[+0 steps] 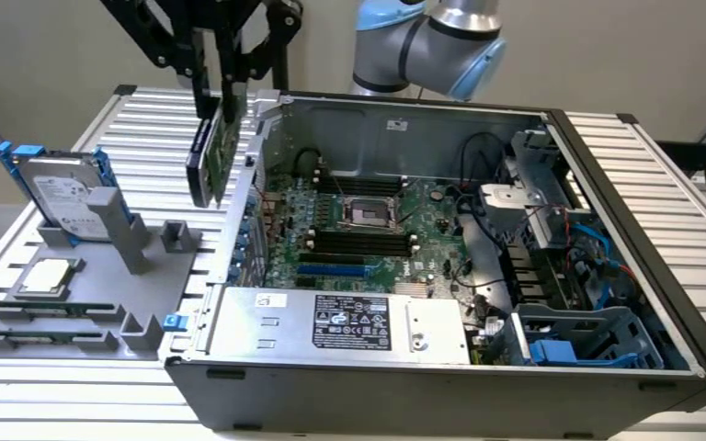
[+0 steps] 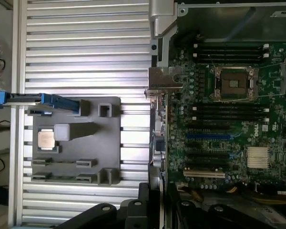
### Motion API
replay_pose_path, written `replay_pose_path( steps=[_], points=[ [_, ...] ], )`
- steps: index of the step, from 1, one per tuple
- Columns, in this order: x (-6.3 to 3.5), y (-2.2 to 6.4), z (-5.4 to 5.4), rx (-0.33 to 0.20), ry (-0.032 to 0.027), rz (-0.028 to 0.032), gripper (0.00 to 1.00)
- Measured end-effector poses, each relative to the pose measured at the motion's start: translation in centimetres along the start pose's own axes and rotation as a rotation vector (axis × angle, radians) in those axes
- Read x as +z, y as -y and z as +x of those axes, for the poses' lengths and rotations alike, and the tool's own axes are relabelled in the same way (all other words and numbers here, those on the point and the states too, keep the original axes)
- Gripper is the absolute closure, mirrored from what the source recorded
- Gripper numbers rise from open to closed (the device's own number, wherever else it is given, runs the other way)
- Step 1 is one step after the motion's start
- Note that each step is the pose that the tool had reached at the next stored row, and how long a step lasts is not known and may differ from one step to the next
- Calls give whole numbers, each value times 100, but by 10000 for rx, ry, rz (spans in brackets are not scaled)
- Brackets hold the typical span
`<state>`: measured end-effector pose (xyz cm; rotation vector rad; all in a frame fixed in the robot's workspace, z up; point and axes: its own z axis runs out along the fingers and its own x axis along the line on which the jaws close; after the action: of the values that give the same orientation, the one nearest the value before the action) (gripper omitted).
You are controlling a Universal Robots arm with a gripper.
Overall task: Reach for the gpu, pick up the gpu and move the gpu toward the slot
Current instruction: 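Pick up the gpu and move the gpu toward the slot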
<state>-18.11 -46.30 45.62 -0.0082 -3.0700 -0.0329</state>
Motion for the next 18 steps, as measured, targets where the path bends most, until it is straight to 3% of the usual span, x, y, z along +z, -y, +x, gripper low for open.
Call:
replay_pose_path(
  steps=[4, 18],
  points=[
    [-13, -1, -182, -2, -1, -34, 74],
    [43, -24, -824, -2, -46, -33, 74]
  ],
)
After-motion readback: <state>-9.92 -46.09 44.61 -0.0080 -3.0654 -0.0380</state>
